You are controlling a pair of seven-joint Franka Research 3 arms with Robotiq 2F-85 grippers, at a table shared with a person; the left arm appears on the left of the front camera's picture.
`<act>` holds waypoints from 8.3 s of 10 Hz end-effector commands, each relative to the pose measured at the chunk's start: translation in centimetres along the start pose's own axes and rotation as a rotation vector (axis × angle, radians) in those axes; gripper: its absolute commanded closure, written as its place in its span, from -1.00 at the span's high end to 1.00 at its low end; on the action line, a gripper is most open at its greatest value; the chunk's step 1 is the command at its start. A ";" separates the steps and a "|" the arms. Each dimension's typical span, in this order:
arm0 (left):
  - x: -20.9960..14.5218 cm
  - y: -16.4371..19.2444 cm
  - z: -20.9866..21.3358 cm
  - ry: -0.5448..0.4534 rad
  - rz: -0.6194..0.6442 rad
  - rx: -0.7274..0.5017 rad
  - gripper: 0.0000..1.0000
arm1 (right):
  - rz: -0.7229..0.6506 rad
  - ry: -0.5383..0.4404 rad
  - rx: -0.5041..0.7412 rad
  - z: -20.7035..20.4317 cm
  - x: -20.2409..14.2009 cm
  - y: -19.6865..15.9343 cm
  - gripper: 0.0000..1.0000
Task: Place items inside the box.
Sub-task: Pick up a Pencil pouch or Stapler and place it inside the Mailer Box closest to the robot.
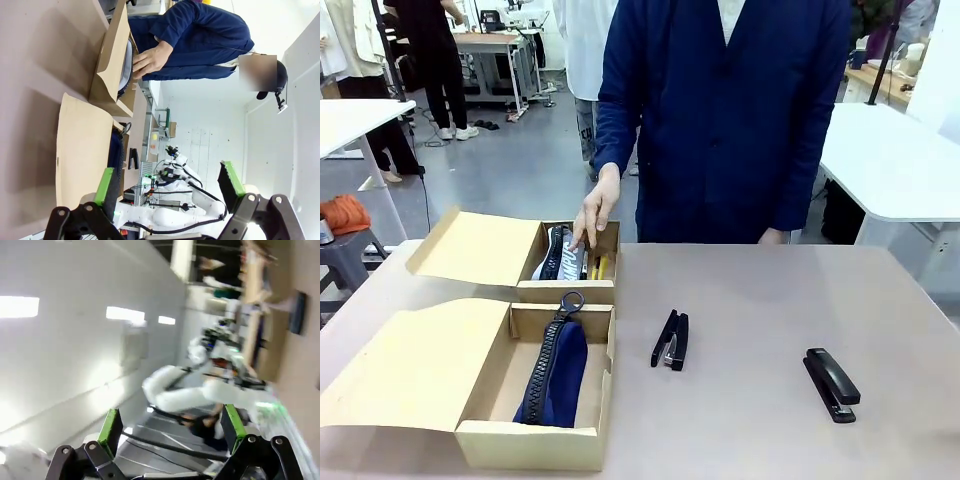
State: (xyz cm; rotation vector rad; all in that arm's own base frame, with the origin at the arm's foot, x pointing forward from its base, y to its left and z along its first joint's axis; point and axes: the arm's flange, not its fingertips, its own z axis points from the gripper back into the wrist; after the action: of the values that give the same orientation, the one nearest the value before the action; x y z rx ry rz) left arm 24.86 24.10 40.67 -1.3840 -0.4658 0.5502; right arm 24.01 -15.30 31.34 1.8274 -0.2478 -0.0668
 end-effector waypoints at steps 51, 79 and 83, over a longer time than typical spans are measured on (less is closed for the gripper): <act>-0.4 -0.1 -0.2 0.003 -0.018 -0.015 1.00 | -0.038 0.670 -1.756 -27.3 6.4 -10.6 -0.66; -0.4 -0.1 -0.2 0.003 -0.018 -0.015 1.00 | 0.110 0.579 -1.764 -65.6 -8.5 -8.2 -0.27; -0.4 -0.1 -0.2 0.003 -0.018 -0.015 1.00 | 0.072 0.586 -1.750 -65.4 -7.9 -8.7 0.91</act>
State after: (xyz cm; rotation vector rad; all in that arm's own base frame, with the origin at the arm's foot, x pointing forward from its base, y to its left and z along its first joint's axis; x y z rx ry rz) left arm 24.92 24.03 40.67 -1.3840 -0.4635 0.5480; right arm 29.15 49.94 39.74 0.0539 0.1762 0.2719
